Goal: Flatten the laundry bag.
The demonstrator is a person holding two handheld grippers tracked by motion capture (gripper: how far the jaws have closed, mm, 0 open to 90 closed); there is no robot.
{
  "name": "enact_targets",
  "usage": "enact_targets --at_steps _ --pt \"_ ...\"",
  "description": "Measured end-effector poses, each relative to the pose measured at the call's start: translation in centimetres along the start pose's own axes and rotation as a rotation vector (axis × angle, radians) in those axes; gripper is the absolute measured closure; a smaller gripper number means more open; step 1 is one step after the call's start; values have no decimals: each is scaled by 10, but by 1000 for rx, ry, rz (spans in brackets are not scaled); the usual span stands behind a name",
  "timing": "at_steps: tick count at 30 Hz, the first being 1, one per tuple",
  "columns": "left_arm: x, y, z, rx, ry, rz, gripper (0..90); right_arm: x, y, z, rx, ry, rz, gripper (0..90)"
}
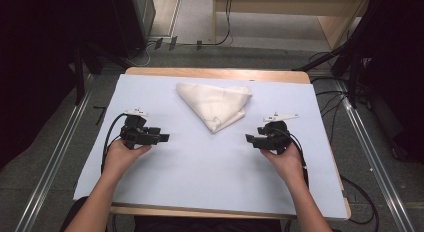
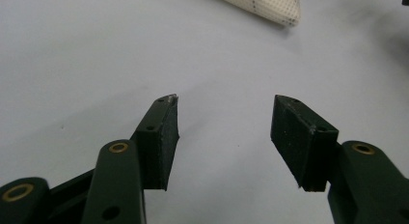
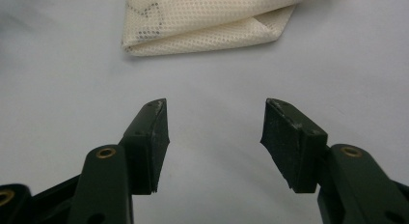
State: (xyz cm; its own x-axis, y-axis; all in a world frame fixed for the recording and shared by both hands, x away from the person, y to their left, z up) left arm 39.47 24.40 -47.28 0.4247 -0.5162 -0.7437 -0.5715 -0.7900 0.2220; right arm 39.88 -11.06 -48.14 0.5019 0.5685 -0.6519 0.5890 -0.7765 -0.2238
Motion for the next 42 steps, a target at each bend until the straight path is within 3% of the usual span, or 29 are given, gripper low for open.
enact_targets --at_steps 6,7,11,18,20,22,25,29,35,41,42 --pt "3 2 1 -28 -23 22 418 -3 -1 -2 3 20 -11 438" --pt "2 3 0 -65 -17 52 428 -4 -1 -2 -2 26 -12 441" --pt "0 3 -2 -38 -2 45 432 -4 0 -1 1 20 -16 462" --pt "2 1 -1 -38 -15 39 456 -4 1 1 -8 7 -13 463" --pt "0 1 0 -25 -15 19 458 -4 1 3 11 0 -19 470" --pt "0 1 1 -26 -17 19 453 -4 2 3 14 -2 -20 471" --pt "2 3 0 -42 -10 57 441 -4 0 4 28 -10 -33 475" --pt "4 4 1 -53 -26 60 450 -5 -4 3 16 -11 -34 475" --pt "3 -2 2 -41 -24 11 445 -3 -5 4 9 -23 -35 470" --pt "3 -2 1 -42 -14 22 430 -4 -6 1 20 -21 -37 467" --pt "4 -2 1 -43 -14 18 418 -5 -12 -1 21 -19 -47 466"
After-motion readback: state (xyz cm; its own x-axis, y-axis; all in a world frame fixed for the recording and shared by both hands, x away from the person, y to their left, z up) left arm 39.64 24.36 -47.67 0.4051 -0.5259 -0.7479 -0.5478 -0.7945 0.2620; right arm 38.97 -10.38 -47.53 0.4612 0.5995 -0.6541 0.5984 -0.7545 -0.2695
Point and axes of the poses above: each handheld gripper's, and its own axes: x roughly forward along the jaws, z roughly out of its underside, y roughly to its right, the point moved 7 cm from there along x, roughly forward along the jaws, and after that the axes turned 4 degrees about -z, right-handed, at the moved point
